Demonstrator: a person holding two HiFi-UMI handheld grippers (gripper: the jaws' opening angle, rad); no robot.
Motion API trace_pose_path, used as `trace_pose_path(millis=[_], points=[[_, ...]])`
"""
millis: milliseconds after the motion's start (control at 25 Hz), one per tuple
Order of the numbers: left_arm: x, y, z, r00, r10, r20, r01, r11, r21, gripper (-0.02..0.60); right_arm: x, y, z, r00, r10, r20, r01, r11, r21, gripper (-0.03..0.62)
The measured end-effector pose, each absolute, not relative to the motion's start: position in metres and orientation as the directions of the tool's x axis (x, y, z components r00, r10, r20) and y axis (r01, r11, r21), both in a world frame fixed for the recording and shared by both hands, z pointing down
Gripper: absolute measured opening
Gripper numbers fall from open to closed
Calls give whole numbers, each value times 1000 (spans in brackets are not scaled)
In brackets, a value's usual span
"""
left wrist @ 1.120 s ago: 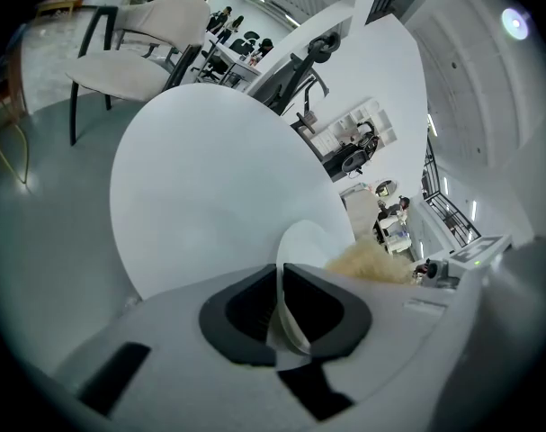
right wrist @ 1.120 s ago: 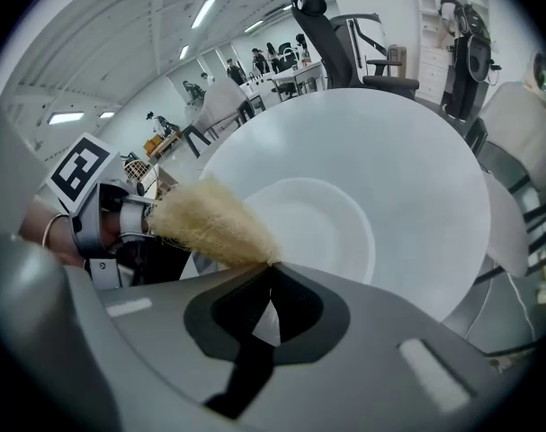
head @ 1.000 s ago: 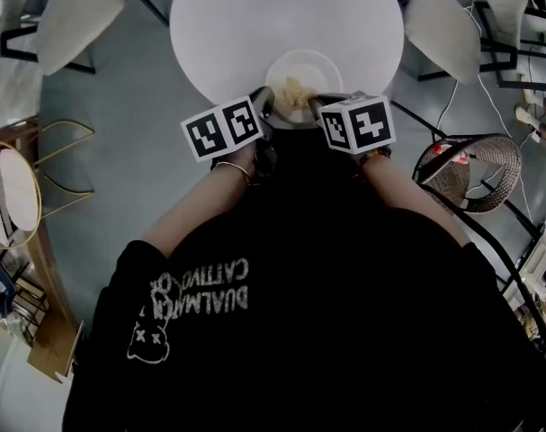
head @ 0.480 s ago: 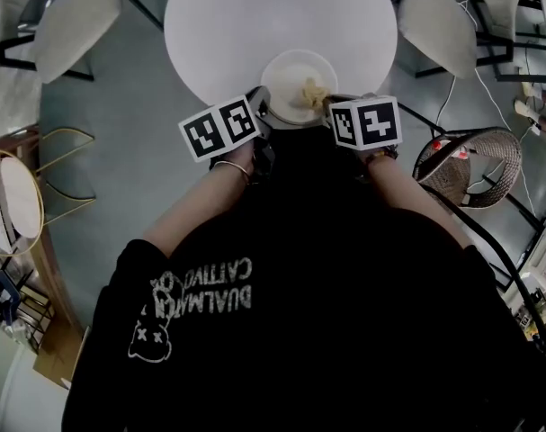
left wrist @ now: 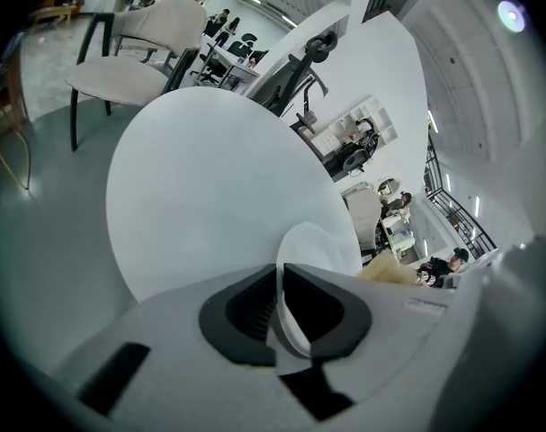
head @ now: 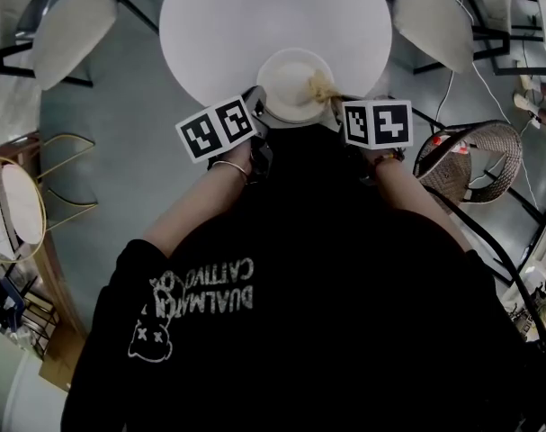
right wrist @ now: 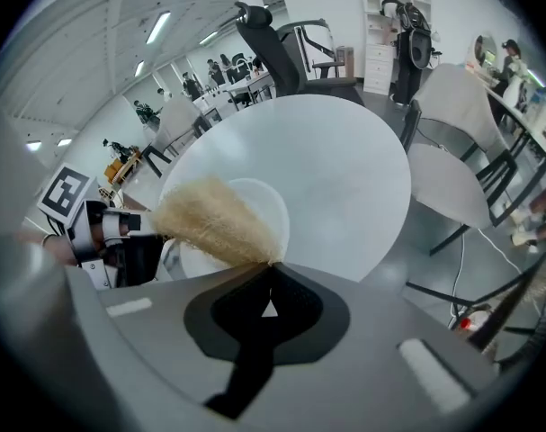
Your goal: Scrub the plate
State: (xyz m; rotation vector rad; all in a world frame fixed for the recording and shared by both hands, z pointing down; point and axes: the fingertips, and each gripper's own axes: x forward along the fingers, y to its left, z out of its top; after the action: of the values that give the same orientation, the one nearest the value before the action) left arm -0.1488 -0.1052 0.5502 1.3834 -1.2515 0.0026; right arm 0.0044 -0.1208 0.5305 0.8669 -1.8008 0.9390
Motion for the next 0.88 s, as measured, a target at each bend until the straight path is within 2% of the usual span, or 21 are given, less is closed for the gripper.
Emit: trace_pose_path(millis=[240,400,600,680,880], points=[[-151,-107,548,402,-680,614,-584,326,743,25,1,-117,512,-400,-186,897,-843,458,-281,8],[-158,-113,543,368,-749,552,-456,372,809,19,-25,-102,509,-459,-99,883,-780,520,-347,8],[-159,-115,536,355,-790,500,-427,339,838,15,-51,-81,523,-477,39,878,-722,553,-417,9],[-159,-116,533,361,-798,482,-431,316,845,15,-55,-75,528,-487,92,868,-731,501,-463,9],[-165,-113,533,374,-795,478,-450,295,843,15,-77,-74,525,-607,158,779,-736,257,-626,9]])
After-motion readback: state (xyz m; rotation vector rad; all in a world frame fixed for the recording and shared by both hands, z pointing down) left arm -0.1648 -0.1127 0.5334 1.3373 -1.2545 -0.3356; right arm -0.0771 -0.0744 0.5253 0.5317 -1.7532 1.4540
